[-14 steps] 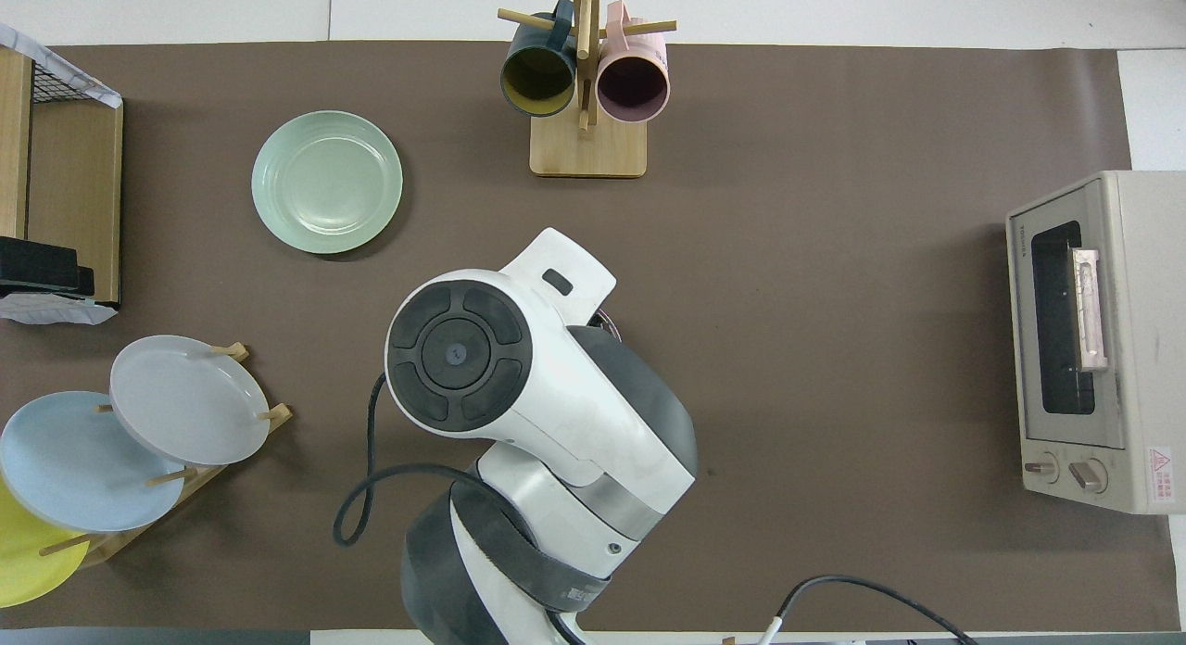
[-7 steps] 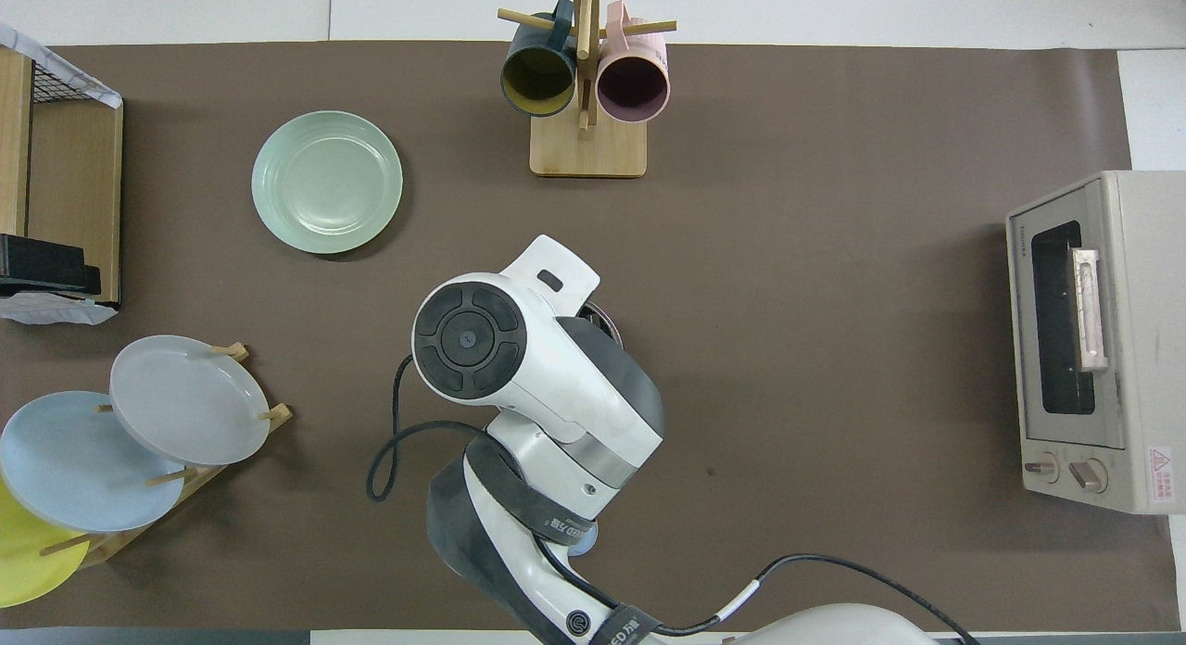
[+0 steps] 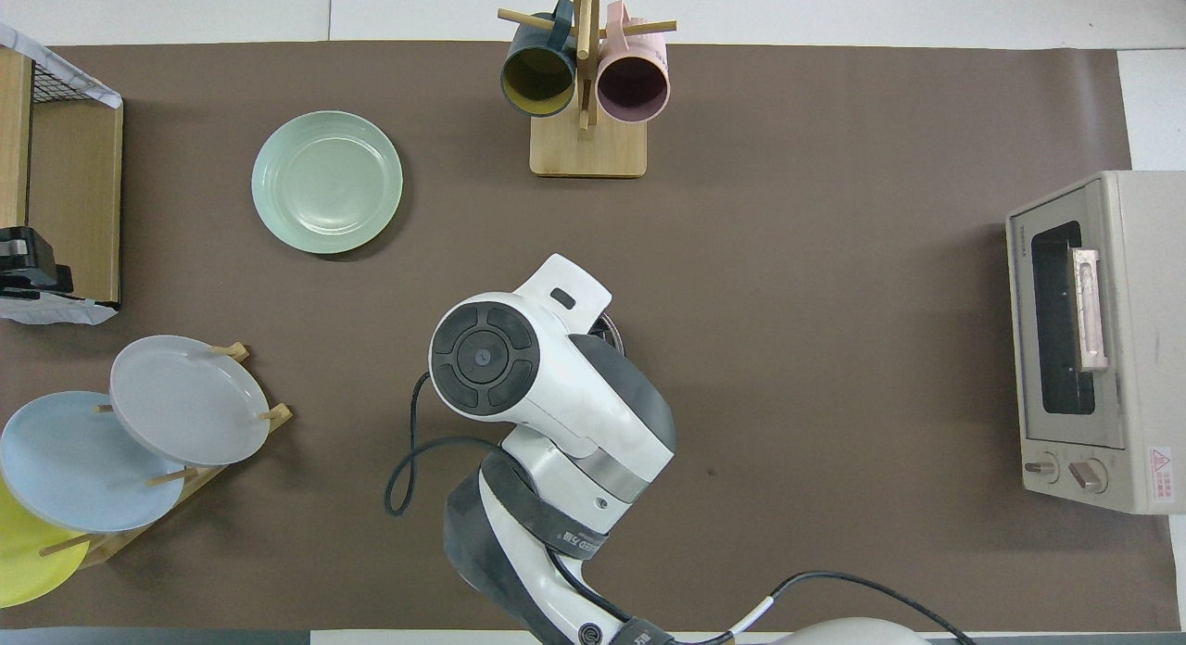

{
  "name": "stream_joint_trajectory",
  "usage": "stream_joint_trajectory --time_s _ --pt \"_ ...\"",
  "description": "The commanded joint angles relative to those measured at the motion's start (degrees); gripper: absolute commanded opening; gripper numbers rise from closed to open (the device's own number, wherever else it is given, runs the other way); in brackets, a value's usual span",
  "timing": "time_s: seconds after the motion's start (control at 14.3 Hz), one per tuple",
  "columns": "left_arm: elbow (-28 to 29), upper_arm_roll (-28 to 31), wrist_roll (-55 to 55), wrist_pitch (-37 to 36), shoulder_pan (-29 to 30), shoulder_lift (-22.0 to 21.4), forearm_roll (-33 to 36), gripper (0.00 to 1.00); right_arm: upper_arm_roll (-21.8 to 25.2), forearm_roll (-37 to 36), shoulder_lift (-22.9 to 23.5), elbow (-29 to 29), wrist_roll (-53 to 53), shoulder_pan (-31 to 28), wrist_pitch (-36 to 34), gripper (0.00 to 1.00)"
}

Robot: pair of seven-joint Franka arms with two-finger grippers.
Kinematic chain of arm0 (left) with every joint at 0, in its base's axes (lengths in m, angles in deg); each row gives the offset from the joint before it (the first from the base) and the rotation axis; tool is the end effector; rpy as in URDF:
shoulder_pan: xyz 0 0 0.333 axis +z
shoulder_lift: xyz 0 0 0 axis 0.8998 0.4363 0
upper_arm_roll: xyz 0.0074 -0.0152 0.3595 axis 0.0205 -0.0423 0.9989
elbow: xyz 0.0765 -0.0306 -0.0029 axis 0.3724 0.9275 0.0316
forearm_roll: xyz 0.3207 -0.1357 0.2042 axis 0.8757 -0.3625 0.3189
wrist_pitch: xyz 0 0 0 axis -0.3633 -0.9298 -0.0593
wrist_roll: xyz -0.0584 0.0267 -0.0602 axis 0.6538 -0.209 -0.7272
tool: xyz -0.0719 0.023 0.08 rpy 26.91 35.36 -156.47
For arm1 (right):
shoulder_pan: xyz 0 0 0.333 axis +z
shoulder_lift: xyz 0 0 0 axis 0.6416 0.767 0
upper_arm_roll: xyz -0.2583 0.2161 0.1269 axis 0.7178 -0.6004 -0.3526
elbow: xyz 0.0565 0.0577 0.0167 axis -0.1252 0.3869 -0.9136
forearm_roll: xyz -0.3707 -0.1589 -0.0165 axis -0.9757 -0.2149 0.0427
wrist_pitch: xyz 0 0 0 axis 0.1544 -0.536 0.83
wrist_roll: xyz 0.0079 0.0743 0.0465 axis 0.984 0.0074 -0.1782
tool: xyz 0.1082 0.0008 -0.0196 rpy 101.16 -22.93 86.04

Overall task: Transfer potato from pot to plate
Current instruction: 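Grasp the glass lid knob with the right gripper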

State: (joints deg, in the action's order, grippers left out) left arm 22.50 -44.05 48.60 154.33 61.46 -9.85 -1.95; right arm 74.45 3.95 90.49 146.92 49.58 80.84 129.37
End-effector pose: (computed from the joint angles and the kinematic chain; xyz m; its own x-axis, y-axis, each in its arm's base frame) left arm 0.5170 -0.0419 0.7154 0.9906 0.1162 0.0715 0.1154 -0.9932 0.0151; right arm 0.5054 0.4722 0.4462 0.9926 0.1029 0.0645 0.1001 -0.9939 0.0454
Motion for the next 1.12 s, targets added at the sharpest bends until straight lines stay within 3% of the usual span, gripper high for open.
stream_joint_trajectory --time_s 0.0,0.14,0.21,0.28,0.7,1.05 --pt "0.7 0.1 0.9 0.8 -0.4 -0.8 0.2 0.00 -0.3 -0.8 -2.1 3.2 0.2 -0.1 0.3 0.99" --pt "0.8 0.2 0.4 0.9 -0.4 -0.8 0.2 0.00 -0.3 -0.8 -2.2 3.3 0.5 -0.1 0.3 0.98" --pt "1.2 0.1 -1.2 1.3 -0.5 -0.9 0.2 0.26 -0.3 -0.7 -2.2 3.4 0.5 -0.1 0.3 0.97" --pt "1.2 0.2 -2.6 1.5 -0.6 -0.9 0.2 0.97 -0.3 -0.7 -2.3 3.5 0.5 -0.1 0.3 0.94" --pt "1.2 0.0 -2.9 1.5 -0.7 -0.9 0.2 1.00 -0.3 -0.6 -2.3 3.2 0.4 -0.1 0.3 0.55" --pt "1.3 0.0 -2.4 1.6 -0.7 -0.9 0.2 1.00 -0.3 -0.4 -3.5 0.5 -1.2 -1.6 -2.1 0.51"
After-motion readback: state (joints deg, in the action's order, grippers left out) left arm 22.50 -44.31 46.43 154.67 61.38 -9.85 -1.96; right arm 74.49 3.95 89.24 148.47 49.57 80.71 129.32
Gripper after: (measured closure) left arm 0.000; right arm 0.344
